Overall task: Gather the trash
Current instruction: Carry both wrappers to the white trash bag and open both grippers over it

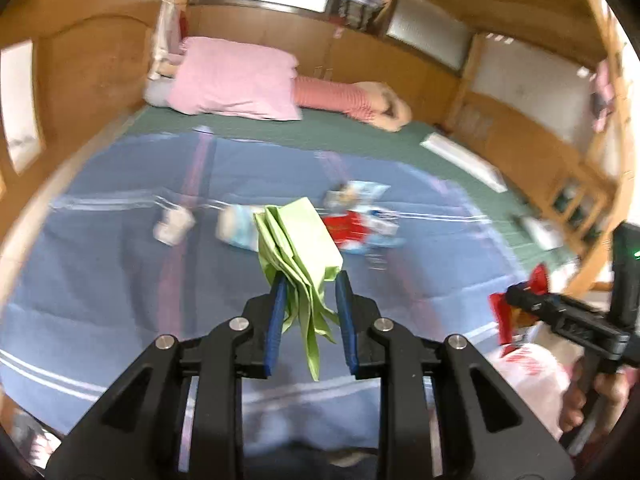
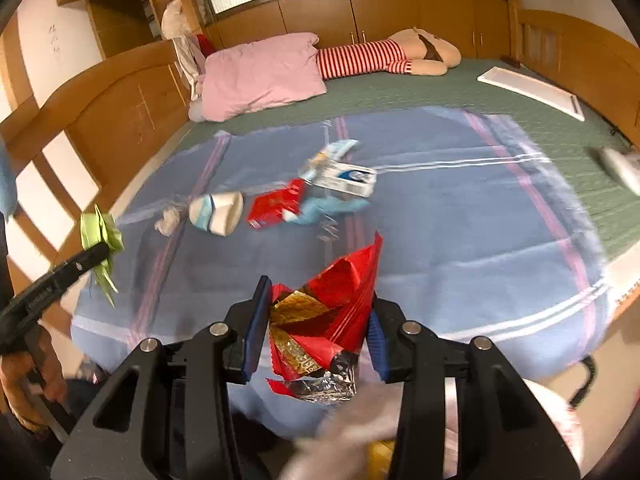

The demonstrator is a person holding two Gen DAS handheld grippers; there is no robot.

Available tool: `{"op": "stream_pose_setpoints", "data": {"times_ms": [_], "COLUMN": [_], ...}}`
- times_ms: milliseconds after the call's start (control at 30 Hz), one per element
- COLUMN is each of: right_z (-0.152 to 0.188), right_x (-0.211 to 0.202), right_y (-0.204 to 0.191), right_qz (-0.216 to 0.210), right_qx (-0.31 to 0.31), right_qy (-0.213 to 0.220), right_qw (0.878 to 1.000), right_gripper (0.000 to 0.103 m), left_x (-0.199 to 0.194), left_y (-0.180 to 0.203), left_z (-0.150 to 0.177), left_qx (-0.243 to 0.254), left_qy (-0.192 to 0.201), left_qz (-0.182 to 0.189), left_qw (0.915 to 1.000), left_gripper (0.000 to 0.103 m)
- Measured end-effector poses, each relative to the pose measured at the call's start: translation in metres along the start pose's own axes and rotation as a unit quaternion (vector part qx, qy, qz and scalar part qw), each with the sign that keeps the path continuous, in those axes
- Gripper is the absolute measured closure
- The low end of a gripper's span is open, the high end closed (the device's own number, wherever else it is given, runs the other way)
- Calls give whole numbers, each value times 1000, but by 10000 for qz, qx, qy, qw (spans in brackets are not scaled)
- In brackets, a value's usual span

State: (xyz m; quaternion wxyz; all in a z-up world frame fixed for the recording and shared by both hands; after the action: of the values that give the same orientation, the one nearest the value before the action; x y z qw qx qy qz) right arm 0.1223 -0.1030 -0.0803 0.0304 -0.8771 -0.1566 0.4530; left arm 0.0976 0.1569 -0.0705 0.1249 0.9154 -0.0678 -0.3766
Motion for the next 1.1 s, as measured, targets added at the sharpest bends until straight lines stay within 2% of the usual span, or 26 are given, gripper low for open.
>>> {"op": "stream_pose_setpoints", "data": {"times_ms": [133, 267, 367, 400, 433, 533, 633, 700, 800, 833, 900, 967, 1000, 1033, 1100], "right_z": [36, 77, 100, 103, 104, 93, 81, 75, 71, 70, 69, 71, 72, 72, 73], "right_x": [-22, -27, -24, -26, -29, -50, -71, -82, -87, -86, -84, -79, -78, -75, -72], "right_y": [33, 52, 68, 76, 81, 104, 125, 140, 158, 160, 165, 168, 169, 169, 167], "right_qz": [163, 397, 372, 349, 325, 87, 32, 55, -18, -19, 39, 58, 42, 13, -13], "right_qx": [-308, -628, -594, -495, -411, 209, 814, 1129, 1484, 1526, 1606, 1695, 1730, 1774, 1793], "right_qy": [-446, -800, -1063, -1048, -979, -355, 262, 543, 653, 635, 603, 522, 504, 469, 428], "right_qw": [9984, 9940, 9919, 9927, 9938, 9991, 9963, 9921, 9868, 9862, 9852, 9841, 9836, 9830, 9829], "right_gripper": [60, 57, 38, 27, 22, 21, 17, 17, 17, 17, 17, 17, 17, 17, 17], "left_x": [6, 18, 27, 32, 36, 43, 51, 59, 69, 70, 71, 73, 75, 75, 77], "left_y": [30, 53, 71, 77, 86, 109, 154, 190, 224, 236, 250, 257, 257, 258, 247], "left_z": [23, 35, 42, 44, 47, 59, 83, 108, 137, 148, 162, 174, 177, 177, 168], "left_qx": [-8, -23, 42, 98, 159, 411, 1264, 1929, 2641, 2990, 3362, 3609, 3664, 3662, 3479], "left_qy": [-308, -650, -820, -875, -965, -1236, -1688, -1991, -2191, -2229, -2318, -2405, -2427, -2423, -2296], "left_qz": [867, 1324, 1436, 1452, 1515, 1729, 2012, 2095, 1882, 1772, 1794, 1833, 1791, 1743, 1635], "left_qw": [9958, 9891, 9862, 9855, 9836, 9763, 9566, 9377, 9202, 9108, 8950, 8822, 8802, 8814, 8941], "left_gripper": [77, 77, 77, 77, 77, 77, 77, 76, 75, 75, 69, 50, 43, 32, 26]}}
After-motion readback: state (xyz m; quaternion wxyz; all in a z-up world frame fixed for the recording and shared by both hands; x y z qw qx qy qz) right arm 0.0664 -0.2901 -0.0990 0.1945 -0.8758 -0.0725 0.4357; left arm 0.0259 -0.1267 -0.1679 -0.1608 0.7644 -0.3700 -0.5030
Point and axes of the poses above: each gripper's, at about its wrist camera, not at the fingertips, and x roughly the way its jaws point, y to its right, z to its underside, the point moved 3 cm from there along x, roughly the way its jaws point, and after that the axes turned 6 degrees about -y, right-handed, at the moved point
